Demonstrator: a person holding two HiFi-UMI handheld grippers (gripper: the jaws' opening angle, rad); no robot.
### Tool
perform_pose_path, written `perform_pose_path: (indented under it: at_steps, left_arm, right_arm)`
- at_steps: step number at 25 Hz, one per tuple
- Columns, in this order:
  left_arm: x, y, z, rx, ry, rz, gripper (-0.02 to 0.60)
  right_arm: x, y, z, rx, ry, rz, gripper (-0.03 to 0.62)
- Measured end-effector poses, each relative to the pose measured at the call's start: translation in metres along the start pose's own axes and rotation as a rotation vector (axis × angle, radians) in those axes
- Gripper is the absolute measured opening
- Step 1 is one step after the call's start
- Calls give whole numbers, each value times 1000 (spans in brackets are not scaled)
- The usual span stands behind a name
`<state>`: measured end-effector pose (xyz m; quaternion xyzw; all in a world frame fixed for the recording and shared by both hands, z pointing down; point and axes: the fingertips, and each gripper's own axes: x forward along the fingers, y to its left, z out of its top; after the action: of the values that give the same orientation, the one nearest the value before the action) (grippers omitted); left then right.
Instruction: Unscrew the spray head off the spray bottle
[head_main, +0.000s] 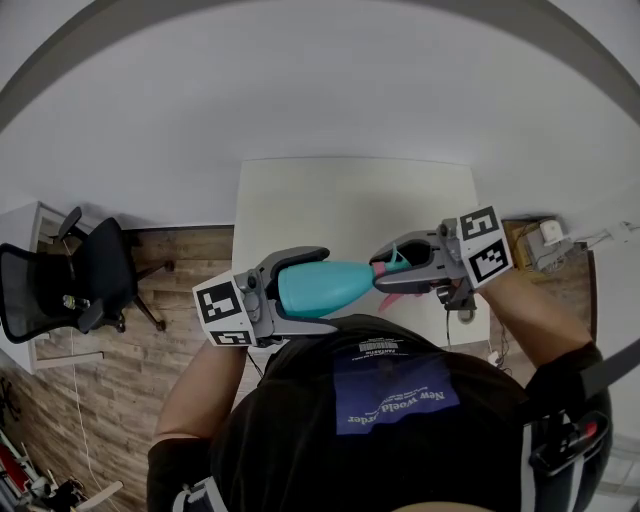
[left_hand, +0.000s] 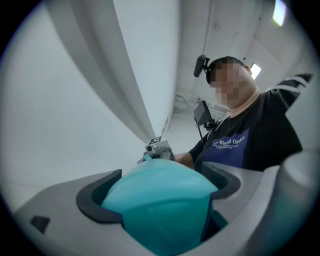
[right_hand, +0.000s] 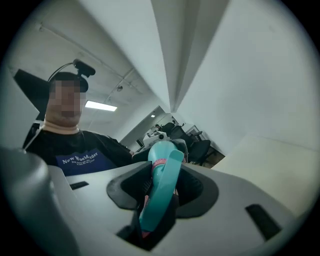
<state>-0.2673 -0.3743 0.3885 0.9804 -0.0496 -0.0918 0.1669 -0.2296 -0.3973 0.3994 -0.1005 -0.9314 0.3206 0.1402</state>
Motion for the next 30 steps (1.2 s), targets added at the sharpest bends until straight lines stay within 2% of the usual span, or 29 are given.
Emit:
perform_pose_path:
  at_steps: [4, 8, 12, 17, 26, 30]
  left_arm:
    - [-1, 2, -1, -145, -52, -32, 515]
    - [-5, 0, -2, -248, -92, -66, 515]
    - [-6, 3, -5, -341, -110, -91, 515]
    - [-6, 8, -7, -424, -126, -108, 515]
    - [-5, 13, -15, -532, -139, -116, 515]
    - [-4, 16, -18, -633, -167, -132, 515]
  right_arm:
    - [0, 7, -1, -205, 46, -48, 133]
    - [6, 18, -3, -416, 103, -89, 133]
    - [6, 21, -13, -607, 224, -121, 133]
    - [6, 18, -18, -780, 328, -173, 133]
    - [6, 14, -23, -1070, 436, -267, 133]
    - [4, 14, -27, -1212, 483, -309, 133]
